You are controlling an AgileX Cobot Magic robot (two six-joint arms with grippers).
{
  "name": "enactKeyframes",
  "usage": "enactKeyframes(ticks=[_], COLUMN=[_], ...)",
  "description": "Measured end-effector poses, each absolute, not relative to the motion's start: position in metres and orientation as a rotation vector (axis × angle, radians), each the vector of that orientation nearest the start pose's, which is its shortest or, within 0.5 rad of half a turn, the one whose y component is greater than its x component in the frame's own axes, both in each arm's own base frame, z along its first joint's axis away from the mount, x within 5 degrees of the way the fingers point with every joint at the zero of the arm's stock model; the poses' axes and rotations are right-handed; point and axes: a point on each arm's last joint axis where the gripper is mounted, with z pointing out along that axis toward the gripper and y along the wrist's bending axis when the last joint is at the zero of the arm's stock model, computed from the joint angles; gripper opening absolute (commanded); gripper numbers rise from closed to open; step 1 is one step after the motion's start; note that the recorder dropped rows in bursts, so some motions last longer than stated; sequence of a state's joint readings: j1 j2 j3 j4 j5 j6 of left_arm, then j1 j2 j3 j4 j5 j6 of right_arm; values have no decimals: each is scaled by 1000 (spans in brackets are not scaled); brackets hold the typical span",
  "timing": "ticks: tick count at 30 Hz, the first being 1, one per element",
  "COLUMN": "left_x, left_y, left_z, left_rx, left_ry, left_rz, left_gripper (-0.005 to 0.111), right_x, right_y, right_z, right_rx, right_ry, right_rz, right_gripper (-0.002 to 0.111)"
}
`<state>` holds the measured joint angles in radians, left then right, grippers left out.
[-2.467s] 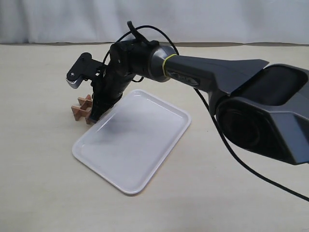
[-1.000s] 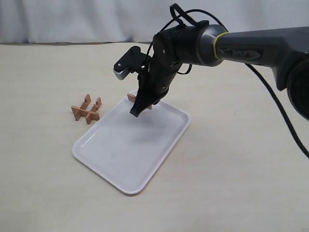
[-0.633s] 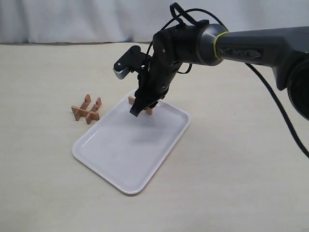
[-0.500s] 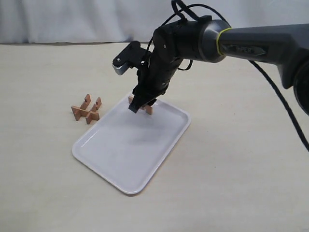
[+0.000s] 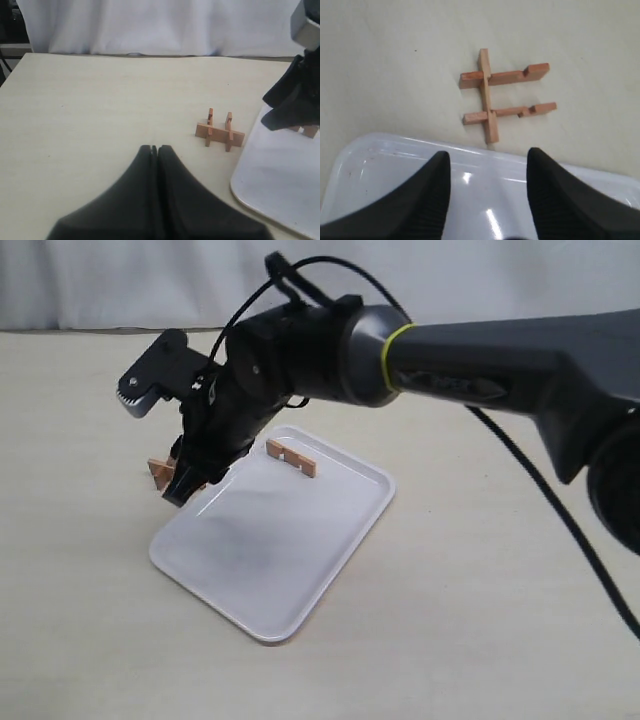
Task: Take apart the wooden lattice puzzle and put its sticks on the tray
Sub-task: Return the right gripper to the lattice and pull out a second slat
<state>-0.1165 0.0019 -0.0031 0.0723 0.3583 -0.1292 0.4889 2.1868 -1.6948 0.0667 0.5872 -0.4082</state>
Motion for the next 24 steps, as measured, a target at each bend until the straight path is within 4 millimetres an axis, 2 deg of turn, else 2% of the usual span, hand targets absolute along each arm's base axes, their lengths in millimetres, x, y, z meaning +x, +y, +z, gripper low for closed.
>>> enactKeyframes(ticks=[6,12,19,24], left_x=[53,53,53,53], left_y=[-4,-4,-4,-4], left_z=[182,182,182,182], left_rx=[33,33,33,33], left_ry=[1841,1841,1841,1841], left_rz=[-101,-101,-101,-101], left_gripper=[0,0,0,0], right_x=[432,443,447,450], right_y=[239,238,241,239], right_z=[151,144,130,128], right_rx=[-1100,-1083,-1075,-1067], right_ry=[2315,2306,2284,2277], right_rz=[67,56,54,50], right_gripper=[44,44,44,44])
